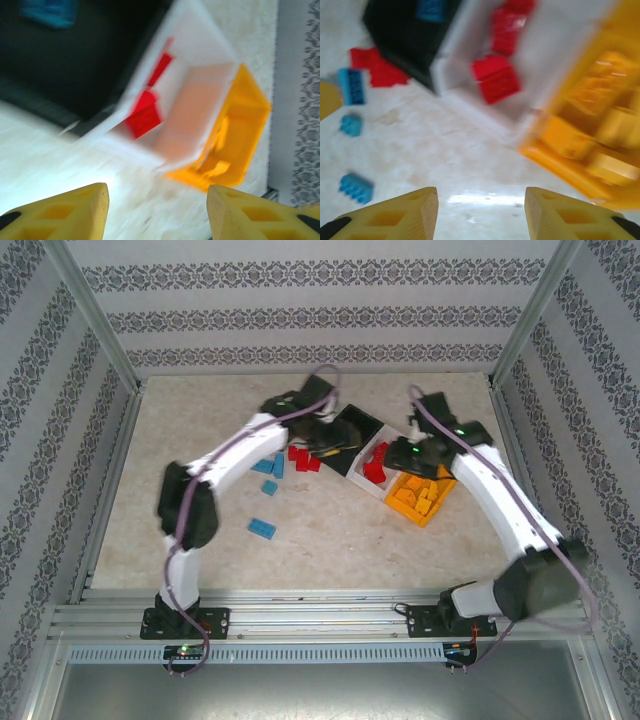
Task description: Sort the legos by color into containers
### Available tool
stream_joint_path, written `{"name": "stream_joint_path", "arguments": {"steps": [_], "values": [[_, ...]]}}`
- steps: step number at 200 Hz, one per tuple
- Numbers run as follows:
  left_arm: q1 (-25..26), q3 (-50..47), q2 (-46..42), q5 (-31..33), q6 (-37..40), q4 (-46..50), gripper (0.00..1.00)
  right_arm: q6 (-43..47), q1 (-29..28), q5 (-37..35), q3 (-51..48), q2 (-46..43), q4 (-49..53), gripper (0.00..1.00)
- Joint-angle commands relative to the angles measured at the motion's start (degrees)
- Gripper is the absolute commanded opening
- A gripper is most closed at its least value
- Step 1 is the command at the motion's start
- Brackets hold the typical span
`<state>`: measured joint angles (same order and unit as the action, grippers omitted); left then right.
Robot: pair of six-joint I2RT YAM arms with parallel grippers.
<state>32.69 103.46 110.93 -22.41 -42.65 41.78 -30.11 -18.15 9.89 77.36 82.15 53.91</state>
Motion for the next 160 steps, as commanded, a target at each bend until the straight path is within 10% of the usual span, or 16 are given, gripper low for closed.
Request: {"name": "stream_joint_path", "arguments": {"steps": [1,77,160], "values": [[-7.07,-14.93,-13.45,7.26,5.11,4.16,0.55,-1.38,-6.32,3.43,6.54,7.91,0.54,0.50],[-19.30,-56.53,-45.39,8.27,-5.11,7.44,0.60,6.84,-25.31,11.48,20.70,31.61,-2.50,0.56],[-35.42,-63.00,-58.31,0.92,-5.85,11.74,0.68,19.28,-37.38,9.79,28.58,43.96,-3.00,0.69]]}}
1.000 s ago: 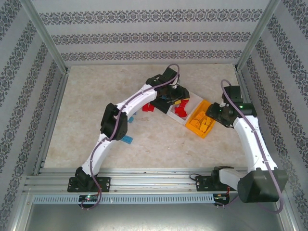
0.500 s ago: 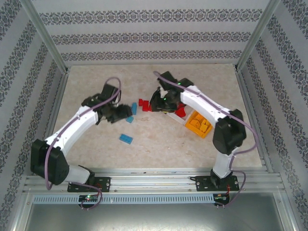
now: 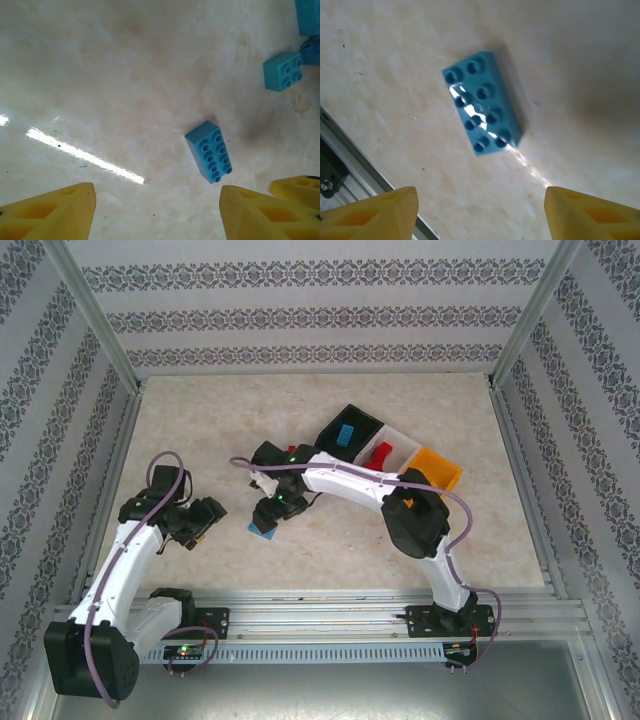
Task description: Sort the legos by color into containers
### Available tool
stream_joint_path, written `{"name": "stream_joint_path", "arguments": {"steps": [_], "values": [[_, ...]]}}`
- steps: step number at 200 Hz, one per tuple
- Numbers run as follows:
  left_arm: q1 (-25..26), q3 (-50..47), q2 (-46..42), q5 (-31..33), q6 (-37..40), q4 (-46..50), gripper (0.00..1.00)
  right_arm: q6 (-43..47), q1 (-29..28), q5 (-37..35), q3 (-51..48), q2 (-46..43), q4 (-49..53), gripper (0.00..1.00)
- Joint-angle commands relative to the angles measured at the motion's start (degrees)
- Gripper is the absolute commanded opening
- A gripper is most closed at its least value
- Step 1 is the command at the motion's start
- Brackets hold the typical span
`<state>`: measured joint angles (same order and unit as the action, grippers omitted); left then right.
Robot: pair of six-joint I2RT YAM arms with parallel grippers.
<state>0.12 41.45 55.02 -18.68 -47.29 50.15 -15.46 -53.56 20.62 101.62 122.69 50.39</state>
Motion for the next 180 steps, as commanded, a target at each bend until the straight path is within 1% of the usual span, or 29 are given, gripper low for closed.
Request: {"name": "stream_joint_path", "arguments": {"steps": [1,32,50,70,93,103,113,143,180], "values": [[-2.98,-1.01,-2.48,-2.97,-1.22,3.33,0.68,4.69,-2.07,-1.07,4.48,3.55,0.64,0.69],[-7.16,-2.64,-3.56,-7.35,-0.94,2.94,0.70,6.11,-5.05,-5.55,9.36,8.00,2.35,0.69],[-7.33,-2.97,-3.69,-8.24,-0.88,2.70,0.70,6.90,-6.31,-10.68,11.68,10.39,3.86,0.69],[-7.33,-3.31,-3.95,-8.83,-1.15,2.31,0.71,7.62,-7.07,-14.74,12.92,12.06,4.71,0.68],[-7.35,-3.74,-4.12,-9.36,-1.41,1.60,0.71,7.99,-7.67,-18.41,12.34,12.57,4.76,0.64],[-7.33,-4.01,-4.12,-9.60,-1.58,1.24,0.71,8.24,-7.76,-20.48,11.70,12.57,4.47,0.59],[-7.33,-4.33,-4.13,-9.90,-1.74,0.85,0.71,8.21,-7.78,-21.66,11.26,12.55,4.28,0.55],[-7.34,-4.85,-4.09,-10.07,-1.95,0.41,0.71,7.54,-7.54,-25.21,10.87,12.17,4.14,0.57],[-7.43,-4.93,-3.65,-10.17,-2.28,-0.41,0.72,6.96,-5.30,-24.63,10.00,11.91,3.21,0.60]]}}
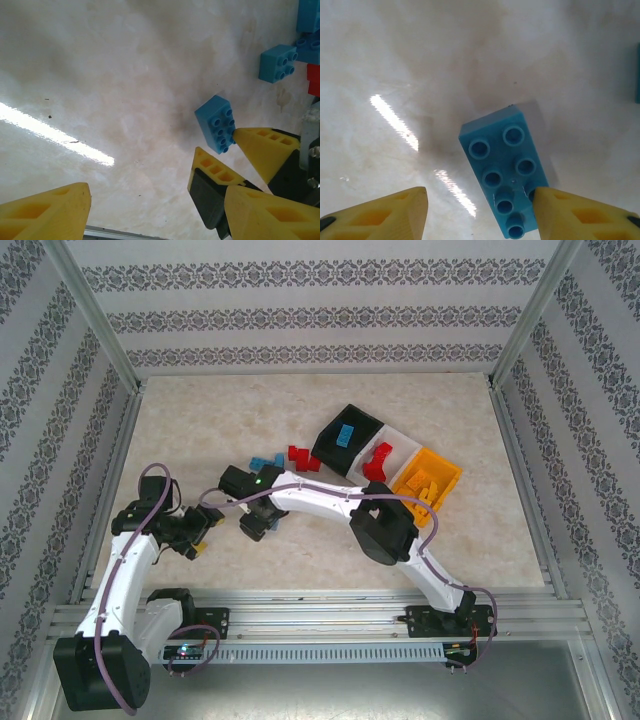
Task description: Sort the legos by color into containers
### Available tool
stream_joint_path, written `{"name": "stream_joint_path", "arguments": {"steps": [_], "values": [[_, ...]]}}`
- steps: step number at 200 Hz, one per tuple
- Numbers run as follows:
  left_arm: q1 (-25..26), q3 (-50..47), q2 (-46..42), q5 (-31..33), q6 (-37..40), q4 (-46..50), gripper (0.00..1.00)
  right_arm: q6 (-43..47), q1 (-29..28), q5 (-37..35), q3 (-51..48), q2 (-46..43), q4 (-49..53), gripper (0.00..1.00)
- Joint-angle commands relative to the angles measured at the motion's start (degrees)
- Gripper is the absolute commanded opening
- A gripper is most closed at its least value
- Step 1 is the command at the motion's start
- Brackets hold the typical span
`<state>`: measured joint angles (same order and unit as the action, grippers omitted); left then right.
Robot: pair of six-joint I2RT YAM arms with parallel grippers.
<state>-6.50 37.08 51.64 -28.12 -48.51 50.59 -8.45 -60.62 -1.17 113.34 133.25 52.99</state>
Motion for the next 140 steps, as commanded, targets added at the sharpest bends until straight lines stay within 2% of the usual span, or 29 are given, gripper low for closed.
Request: {"name": "stream_joint_path", "arguments": {"steps": [1,29,83,140], "values": [[-0.84,-0.50,-0.20,-0.76,-1.06,-0.84,0.72,-0.02,1.79,-2.81,-1.72,1.38,0.53,0.60],[-0.84,0.09,0.13,-0.92,-0.80,-0.65,0.71,0.71,2.78,-3.53,-0.68,1.62,0.58,0.61],[-1.01,0.25,0.54,-0.95,-0.39,-1.42,0.72,-0.47,3.33,-4.05,-0.84,-4.08,0.45,0.62],[-0.97,-0.06,1.10,-1.09,-0.14,-1.61,0.72,0.17,7.38,-2.31,0.92,0.17,0.78,0.63]]}}
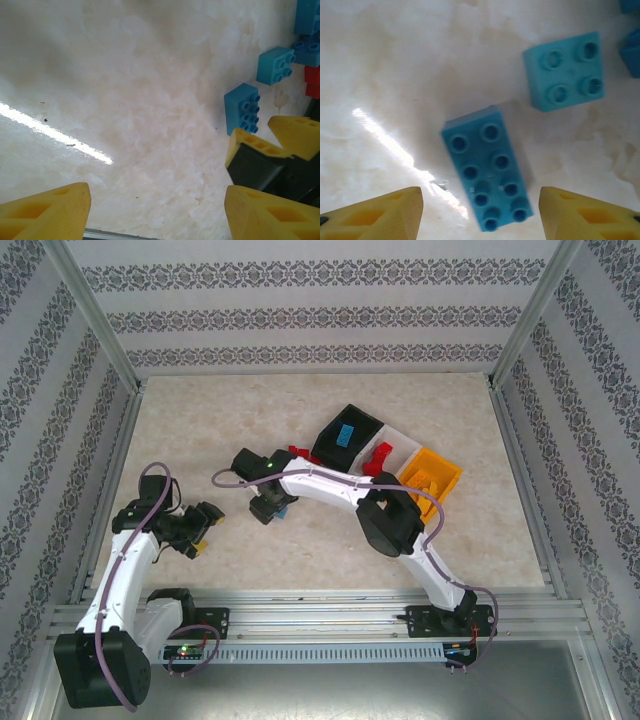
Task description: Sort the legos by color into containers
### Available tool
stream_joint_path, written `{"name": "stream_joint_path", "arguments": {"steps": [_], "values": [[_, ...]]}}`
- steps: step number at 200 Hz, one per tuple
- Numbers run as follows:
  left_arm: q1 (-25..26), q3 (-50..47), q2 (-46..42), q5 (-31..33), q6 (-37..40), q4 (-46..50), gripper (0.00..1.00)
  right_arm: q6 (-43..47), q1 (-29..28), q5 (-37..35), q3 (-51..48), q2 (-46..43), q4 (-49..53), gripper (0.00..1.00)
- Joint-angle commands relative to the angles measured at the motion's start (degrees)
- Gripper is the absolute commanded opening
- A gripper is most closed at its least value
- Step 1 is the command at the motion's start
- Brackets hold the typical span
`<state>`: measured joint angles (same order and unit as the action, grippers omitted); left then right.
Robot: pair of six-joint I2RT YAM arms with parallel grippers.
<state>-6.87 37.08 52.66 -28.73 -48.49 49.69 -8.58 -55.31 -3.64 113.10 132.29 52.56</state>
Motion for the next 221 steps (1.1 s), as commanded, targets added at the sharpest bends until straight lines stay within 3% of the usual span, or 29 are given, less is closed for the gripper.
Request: {"name": "stream_joint_path", "arguments": {"steps": [1,45,114,185,221], "values": [[-0.60,-0.07,0.07,-0.46,-0.14,-0.68,0.72,0.31,2.15,0.36,1.21,1.30,1.22,0.63],[-0.69,-0.24,1.03,-0.45,-0.12,-1.05,0.72,0.04,2.69,6.40,1.71,4.10,0.20,0.63],[-1.04,0.82,4.02,-0.62,-0.16,-2.52,0.72,-1.15,2.13,8.55,0.92,5.24,-0.85,0.61],[-1.12,2.47,5.65,-0.80,0.02,-3.11,0.72,-3.99,2.59,10.68,-4.49,-5.05,-4.03,0.61],[-1.12,2.27,5.53,-0.85,0.15,-3.03,0.72,-3.84,2.31,12.39,-5.82,-4.86,-4.48,0.62]]}}
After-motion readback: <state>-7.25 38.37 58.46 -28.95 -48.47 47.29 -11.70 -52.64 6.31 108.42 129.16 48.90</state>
